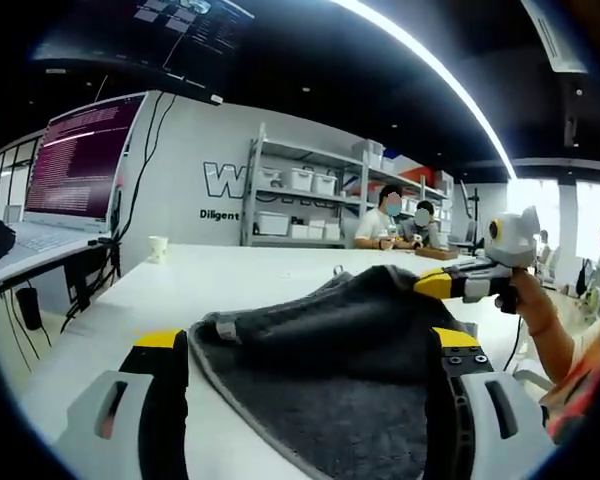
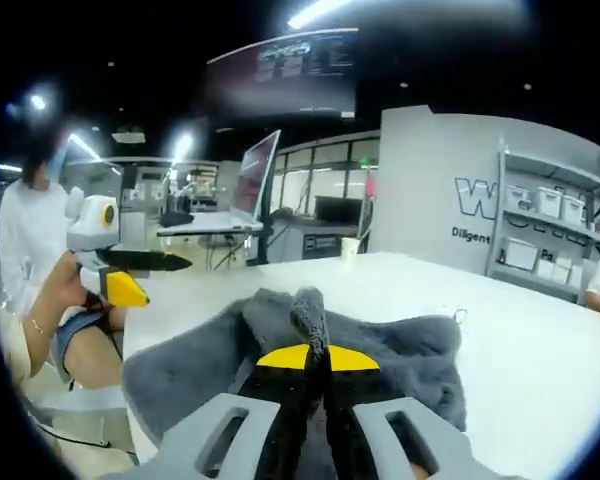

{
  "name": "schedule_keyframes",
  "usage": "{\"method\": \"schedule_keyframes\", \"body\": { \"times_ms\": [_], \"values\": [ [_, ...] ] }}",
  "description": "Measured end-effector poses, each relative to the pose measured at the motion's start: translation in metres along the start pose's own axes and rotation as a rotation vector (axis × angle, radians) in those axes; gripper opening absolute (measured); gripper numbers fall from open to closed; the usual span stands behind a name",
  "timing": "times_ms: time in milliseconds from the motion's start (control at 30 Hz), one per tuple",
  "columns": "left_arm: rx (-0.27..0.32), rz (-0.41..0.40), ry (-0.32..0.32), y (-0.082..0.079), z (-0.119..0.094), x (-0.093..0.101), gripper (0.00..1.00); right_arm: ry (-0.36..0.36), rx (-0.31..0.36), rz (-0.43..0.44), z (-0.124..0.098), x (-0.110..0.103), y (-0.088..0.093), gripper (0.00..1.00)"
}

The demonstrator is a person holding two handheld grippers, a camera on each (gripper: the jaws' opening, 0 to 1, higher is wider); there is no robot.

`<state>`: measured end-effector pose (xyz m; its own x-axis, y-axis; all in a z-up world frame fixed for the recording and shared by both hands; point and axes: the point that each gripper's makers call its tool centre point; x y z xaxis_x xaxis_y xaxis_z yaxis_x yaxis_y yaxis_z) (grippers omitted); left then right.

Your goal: Open the folded towel by lifting each exposed corner and separating the folded layers until the towel lies flat within the target outline without major curled edges

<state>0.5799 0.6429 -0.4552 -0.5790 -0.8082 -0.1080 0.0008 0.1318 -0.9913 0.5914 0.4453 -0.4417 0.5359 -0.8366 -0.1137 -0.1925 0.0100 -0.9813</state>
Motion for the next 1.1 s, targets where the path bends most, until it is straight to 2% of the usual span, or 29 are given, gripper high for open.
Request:
{"method": "schedule_keyframes", "body": {
  "times_ms": [267, 367, 733, 833, 933, 1000, 1100],
  "values": [
    [-0.03, 0.012, 0.024, 0.007, 0.004, 0.006, 0.98, 0.132, 0.097, 0.039, -0.033, 0.064, -0.035, 0.0],
    [-0.035, 0.015, 0.03, 0.008, 0.005, 0.008, 0.98, 0.168, 0.119, 0.051, -0.043, 0.082, -0.043, 0.0],
    [-0.055, 0.011, 0.048, 0.015, 0.009, 0.013, 0.98, 0.352, 0.231, 0.115, -0.106, 0.161, -0.066, 0.0],
    [-0.054, 0.012, 0.047, 0.014, 0.009, 0.012, 0.98, 0.397, 0.244, 0.115, -0.119, 0.176, -0.066, 0.0],
    [-0.052, 0.01, 0.043, 0.014, 0.008, 0.011, 0.98, 0.481, 0.243, 0.106, -0.143, 0.2, -0.061, 0.0],
    [-0.053, 0.011, 0.042, 0.014, 0.008, 0.011, 0.97, 0.503, 0.238, 0.105, -0.15, 0.207, -0.058, 0.0],
    [-0.054, 0.011, 0.043, 0.015, 0.009, 0.012, 0.97, 0.604, 0.197, 0.093, -0.175, 0.233, -0.04, 0.0]
  ]
}}
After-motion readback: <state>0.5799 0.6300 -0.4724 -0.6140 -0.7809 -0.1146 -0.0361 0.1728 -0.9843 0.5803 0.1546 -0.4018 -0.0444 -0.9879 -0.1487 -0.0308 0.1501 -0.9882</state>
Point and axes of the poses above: the point that each gripper's makers call its tool centre point, and the gripper's own axes: z roughly forward along the fingers, x roughly to its right, y roughly out of its underside, and after that the axes turned 12 degrees about z, right-handed
